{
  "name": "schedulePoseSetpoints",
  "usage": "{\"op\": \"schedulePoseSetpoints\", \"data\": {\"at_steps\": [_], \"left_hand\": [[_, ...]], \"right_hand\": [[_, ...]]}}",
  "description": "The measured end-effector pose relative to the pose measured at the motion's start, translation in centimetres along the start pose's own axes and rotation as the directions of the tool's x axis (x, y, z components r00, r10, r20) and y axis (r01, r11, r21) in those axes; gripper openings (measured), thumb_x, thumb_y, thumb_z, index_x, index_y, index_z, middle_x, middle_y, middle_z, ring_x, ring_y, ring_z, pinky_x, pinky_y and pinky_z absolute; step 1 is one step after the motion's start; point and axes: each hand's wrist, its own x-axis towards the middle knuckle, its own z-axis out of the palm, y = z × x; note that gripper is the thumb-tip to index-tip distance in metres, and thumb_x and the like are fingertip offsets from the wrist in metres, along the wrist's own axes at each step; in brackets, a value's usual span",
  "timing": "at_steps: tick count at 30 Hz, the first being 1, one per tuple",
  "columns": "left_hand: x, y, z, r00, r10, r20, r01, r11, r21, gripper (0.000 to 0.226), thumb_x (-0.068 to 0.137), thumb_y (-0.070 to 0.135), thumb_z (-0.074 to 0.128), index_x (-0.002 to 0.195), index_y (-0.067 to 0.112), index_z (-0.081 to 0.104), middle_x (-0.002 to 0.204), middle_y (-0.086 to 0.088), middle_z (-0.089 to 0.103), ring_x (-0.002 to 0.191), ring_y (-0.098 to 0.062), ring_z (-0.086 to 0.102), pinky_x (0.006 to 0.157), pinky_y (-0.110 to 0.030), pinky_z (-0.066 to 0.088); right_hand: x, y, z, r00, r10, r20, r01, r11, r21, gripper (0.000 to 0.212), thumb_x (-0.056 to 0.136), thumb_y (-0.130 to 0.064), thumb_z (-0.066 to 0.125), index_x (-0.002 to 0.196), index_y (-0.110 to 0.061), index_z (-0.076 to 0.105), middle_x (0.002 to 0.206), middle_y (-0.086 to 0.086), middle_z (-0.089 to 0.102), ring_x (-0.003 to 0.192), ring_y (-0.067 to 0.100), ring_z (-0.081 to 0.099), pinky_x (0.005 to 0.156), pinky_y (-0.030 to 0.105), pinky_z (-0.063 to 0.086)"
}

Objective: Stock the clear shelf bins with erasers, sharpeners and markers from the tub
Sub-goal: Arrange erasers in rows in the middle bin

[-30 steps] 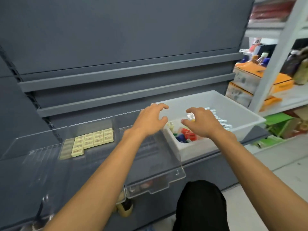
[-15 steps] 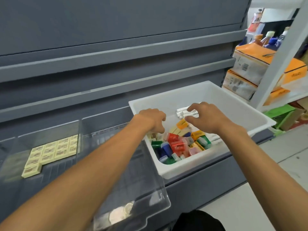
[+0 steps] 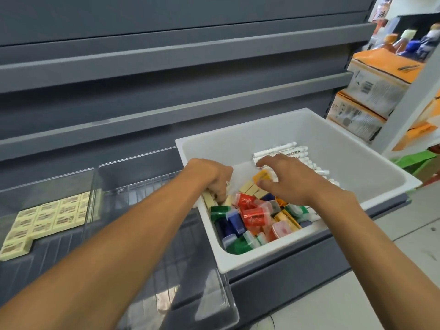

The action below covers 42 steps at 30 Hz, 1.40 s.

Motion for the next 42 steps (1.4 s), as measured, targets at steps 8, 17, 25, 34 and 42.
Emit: {"op": "schedulePoseSetpoints", "data": {"at_steps": [8, 17, 25, 34, 42], "left_hand": [[0.4, -0.2, 0.0, 0.999, 0.027, 0.027, -0.024, 0.993, -0.114, 0.055, 0.077, 0.029, 0.077, 0.122, 0.028, 0.045, 0.096, 0.004, 0.057, 0.083, -0.017, 0.056, 0.084, -0.036, 0.051], [0.7, 0.0, 0.1, 0.984, 0.139, 0.109, -0.134, 0.989, -0.056, 0.026, 0.078, 0.019, 0.069, 0.103, 0.024, 0.063, 0.102, -0.002, 0.066, 0.097, -0.025, 0.064, 0.093, -0.048, 0.053], [-0.3, -0.4, -1.0, 0.952, 0.190, 0.239, -0.165, 0.979, -0.120, 0.039, 0.078, 0.026, 0.078, 0.113, 0.024, 0.061, 0.105, -0.002, 0.069, 0.093, -0.022, 0.064, 0.083, -0.036, 0.050], [0.2, -0.5, -0.4, 0.960, 0.207, 0.190, -0.179, 0.972, -0.153, 0.036, 0.071, 0.025, 0.085, 0.102, 0.024, 0.065, 0.101, 0.000, 0.073, 0.097, -0.024, 0.069, 0.091, -0.042, 0.055], [-0.1, -0.1, -0.5, 0.951, 0.219, 0.219, -0.183, 0.968, -0.175, 0.041, 0.078, 0.017, 0.080, 0.113, 0.021, 0.059, 0.104, -0.001, 0.067, 0.091, -0.018, 0.062, 0.085, -0.036, 0.051]], "right_hand": [[-4.3, -0.8, -1.6, 0.949, -0.054, -0.309, 0.080, 0.994, 0.071, 0.031, 0.093, -0.046, 0.049, 0.117, -0.032, 0.061, 0.111, -0.015, 0.064, 0.098, 0.007, 0.058, 0.084, 0.032, 0.049], [-6.2, -1.1, 0.3, 0.962, 0.036, -0.270, -0.030, 0.999, 0.024, 0.028, 0.088, -0.058, 0.043, 0.098, -0.039, 0.062, 0.086, -0.023, 0.061, 0.079, 0.005, 0.059, 0.065, 0.028, 0.038], [-6.2, -0.9, 0.6, 0.960, 0.081, -0.269, -0.076, 0.997, 0.030, 0.028, 0.089, -0.058, 0.043, 0.099, -0.039, 0.062, 0.084, -0.024, 0.060, 0.081, 0.006, 0.060, 0.067, 0.027, 0.038], [-6.1, -0.8, 0.7, 0.957, 0.087, -0.277, -0.085, 0.996, 0.020, 0.024, 0.089, -0.055, 0.046, 0.100, -0.040, 0.061, 0.081, -0.025, 0.055, 0.085, 0.009, 0.057, 0.068, 0.028, 0.035], [-6.0, -0.8, 0.7, 0.954, 0.100, -0.282, -0.096, 0.995, 0.030, 0.026, 0.088, -0.053, 0.047, 0.105, -0.039, 0.062, 0.091, -0.021, 0.064, 0.091, 0.010, 0.060, 0.071, 0.028, 0.037]]}}
